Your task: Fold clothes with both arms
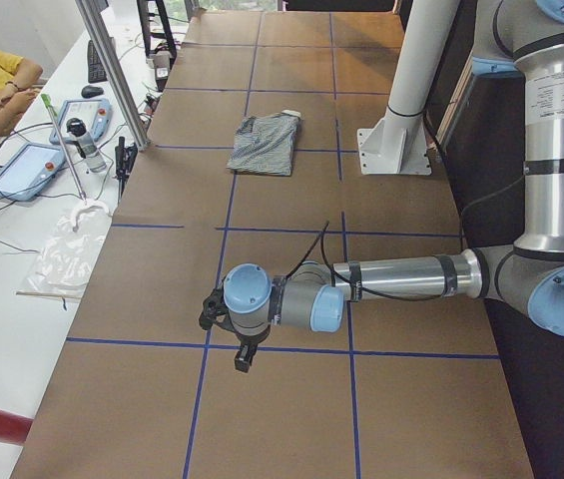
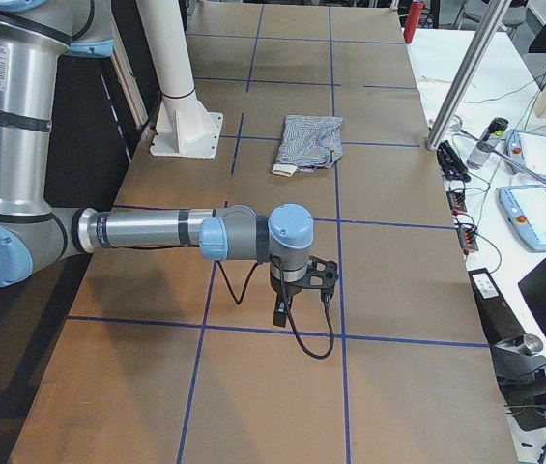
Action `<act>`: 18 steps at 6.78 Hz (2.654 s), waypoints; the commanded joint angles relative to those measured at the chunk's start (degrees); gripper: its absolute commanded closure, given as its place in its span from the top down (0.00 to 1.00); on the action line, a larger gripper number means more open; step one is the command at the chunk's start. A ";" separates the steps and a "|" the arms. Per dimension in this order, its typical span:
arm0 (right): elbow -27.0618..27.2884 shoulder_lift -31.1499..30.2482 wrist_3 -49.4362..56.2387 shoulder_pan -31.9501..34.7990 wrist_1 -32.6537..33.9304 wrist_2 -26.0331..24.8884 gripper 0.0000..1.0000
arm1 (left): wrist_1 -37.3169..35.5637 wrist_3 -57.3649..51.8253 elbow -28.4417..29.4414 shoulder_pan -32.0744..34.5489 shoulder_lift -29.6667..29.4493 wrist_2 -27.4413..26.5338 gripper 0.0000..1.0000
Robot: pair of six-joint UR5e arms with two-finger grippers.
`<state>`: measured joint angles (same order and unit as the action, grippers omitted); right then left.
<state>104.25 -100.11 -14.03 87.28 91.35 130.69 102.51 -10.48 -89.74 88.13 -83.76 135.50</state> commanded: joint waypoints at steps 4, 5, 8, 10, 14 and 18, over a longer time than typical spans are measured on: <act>-0.10 0.09 -0.12 0.00 -0.20 0.00 1.00 | -13.47 -0.42 -6.59 0.38 -2.37 -3.31 1.00; -0.10 0.18 -0.21 -0.09 -0.20 0.00 1.00 | -12.96 -0.24 -6.85 0.29 -2.29 -2.61 1.00; -0.02 0.09 -0.12 -0.09 -0.20 0.09 1.00 | -4.80 -0.16 -5.81 0.02 -2.29 -3.04 1.00; -0.02 0.09 -0.21 -0.09 -0.20 0.09 1.00 | -4.60 -0.24 -5.71 0.02 -1.76 -2.69 1.00; -0.10 0.09 -0.12 -0.09 -0.20 0.18 1.00 | -5.04 -0.42 -5.80 0.02 -1.23 -2.43 1.00; -0.10 0.00 0.32 -0.09 -0.21 0.44 1.00 | -5.13 -0.42 -5.71 0.02 -1.06 -2.43 1.00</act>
<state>104.18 -100.08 -13.95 87.19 91.10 131.09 97.39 -10.90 -95.46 88.15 -84.92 133.07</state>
